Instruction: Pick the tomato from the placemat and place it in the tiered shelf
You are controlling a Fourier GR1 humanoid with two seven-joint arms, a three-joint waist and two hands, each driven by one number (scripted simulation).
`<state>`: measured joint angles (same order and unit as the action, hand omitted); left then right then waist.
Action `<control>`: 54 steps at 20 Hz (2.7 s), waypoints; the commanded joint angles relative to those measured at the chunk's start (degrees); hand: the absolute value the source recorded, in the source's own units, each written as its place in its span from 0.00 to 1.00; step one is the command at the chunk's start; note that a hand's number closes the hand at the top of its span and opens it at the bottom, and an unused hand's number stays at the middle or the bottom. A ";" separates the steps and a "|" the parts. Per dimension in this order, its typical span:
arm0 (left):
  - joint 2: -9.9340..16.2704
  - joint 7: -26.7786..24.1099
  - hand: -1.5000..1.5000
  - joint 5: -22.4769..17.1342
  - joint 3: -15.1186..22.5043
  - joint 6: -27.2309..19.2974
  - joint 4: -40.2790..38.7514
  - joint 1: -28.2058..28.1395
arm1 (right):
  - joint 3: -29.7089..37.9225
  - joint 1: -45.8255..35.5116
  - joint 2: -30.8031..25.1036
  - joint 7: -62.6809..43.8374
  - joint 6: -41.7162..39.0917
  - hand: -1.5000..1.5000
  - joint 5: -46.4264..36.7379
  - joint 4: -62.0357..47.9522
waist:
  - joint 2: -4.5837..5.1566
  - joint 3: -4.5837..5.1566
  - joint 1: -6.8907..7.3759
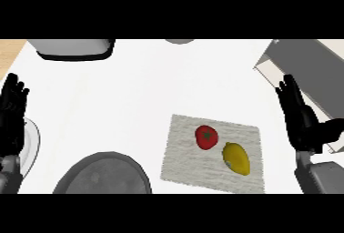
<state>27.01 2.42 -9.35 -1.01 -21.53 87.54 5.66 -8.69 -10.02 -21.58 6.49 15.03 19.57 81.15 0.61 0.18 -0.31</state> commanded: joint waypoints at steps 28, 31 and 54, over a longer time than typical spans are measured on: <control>0.08 0.64 0.50 -7.04 1.48 16.30 -7.03 -9.80 | -29.42 -12.96 18.86 -60.61 10.19 0.00 -77.71 -10.54 | -1.87 0.35 -1.13; -0.57 0.25 0.50 -5.58 2.52 15.63 -7.86 -8.56 | -31.16 -15.90 19.08 -65.62 -4.24 0.00 -75.64 -10.67 | -1.37 0.34 -0.93; -1.23 2.15 0.50 -5.12 0.28 18.69 -9.71 -3.91 | -27.01 -13.99 21.04 -76.33 -34.25 0.00 -78.31 -2.07 | -0.65 -0.17 0.05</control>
<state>26.47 2.85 -15.06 -0.98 -2.69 78.51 -0.56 -34.62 -26.02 -2.45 -62.13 -16.74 -55.98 80.23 -0.13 0.04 -0.20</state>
